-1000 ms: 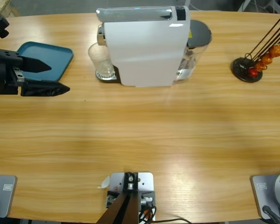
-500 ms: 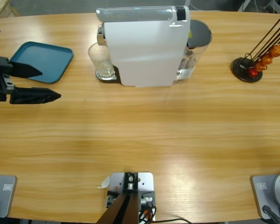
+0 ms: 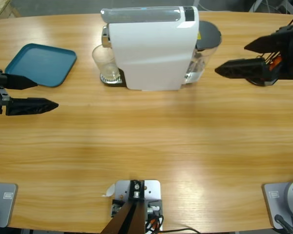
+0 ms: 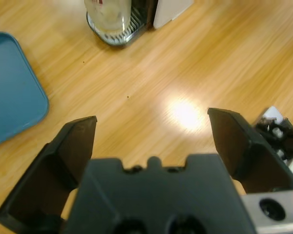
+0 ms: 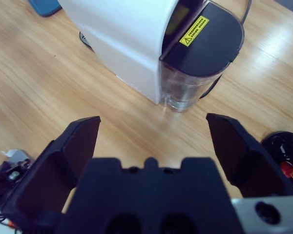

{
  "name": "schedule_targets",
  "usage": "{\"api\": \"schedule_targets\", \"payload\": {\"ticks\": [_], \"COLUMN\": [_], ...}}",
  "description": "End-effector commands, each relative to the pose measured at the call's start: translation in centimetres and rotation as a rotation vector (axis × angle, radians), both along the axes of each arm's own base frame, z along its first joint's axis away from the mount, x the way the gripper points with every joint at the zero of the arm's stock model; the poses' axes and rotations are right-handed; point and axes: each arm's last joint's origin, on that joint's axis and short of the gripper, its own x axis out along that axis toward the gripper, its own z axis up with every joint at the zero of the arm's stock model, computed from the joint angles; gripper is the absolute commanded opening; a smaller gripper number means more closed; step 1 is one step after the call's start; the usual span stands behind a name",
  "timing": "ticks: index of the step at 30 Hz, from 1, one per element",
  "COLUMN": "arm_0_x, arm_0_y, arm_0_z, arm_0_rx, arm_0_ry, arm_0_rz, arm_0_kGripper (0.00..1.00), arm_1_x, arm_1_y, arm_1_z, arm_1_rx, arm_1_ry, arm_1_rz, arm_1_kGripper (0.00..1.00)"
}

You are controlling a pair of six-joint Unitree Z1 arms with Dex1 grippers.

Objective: Pour coffee

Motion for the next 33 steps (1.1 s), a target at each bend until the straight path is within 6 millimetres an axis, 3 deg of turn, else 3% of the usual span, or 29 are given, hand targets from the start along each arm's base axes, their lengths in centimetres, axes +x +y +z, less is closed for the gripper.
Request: {"api": "schedule_targets", "payload": {"ticks": [1,6,10,15,27,33], "arm_0_x": [0.2,-0.7,-1.6,-1.1,-1.8,-2.8], "arm_0_y": [-0.1,1.2,2.6,2.1,2.1,2.3], "arm_0_z": [-2.4,-2.0,-2.2,-3.6,-1.6,-1.5], "arm_0_rx": [-0.023,0.000,0.027,0.093,-0.008,-0.048], "arm_0_ry": [-0.028,-0.137,-0.146,-0.105,-0.154,-0.129], "arm_0_rz": [-0.001,0.024,0.161,-0.034,-0.102,-0.142], "arm_0_kGripper": [0.996,1.000,1.000,1.000,0.998,0.996], "arm_1_x": [-1.1,-2.4,-3.0,-3.7,-5.2,-5.3], "arm_1_y": [-0.9,-2.0,-2.5,-3.0,-4.2,-4.4], "arm_1_z": [-2.2,-3.2,-2.8,-2.3,-1.9,-3.0], "arm_1_rx": [-0.047,-0.050,-0.029,-0.006,0.017,-0.023], "arm_1_ry": [-0.038,-0.031,-0.047,-0.067,-0.110,-0.083], "arm_1_rz": [0.016,0.015,0.006,-0.002,0.011,0.018], "arm_1_kGripper": [1.000,1.000,1.000,1.000,1.000,1.000]}}
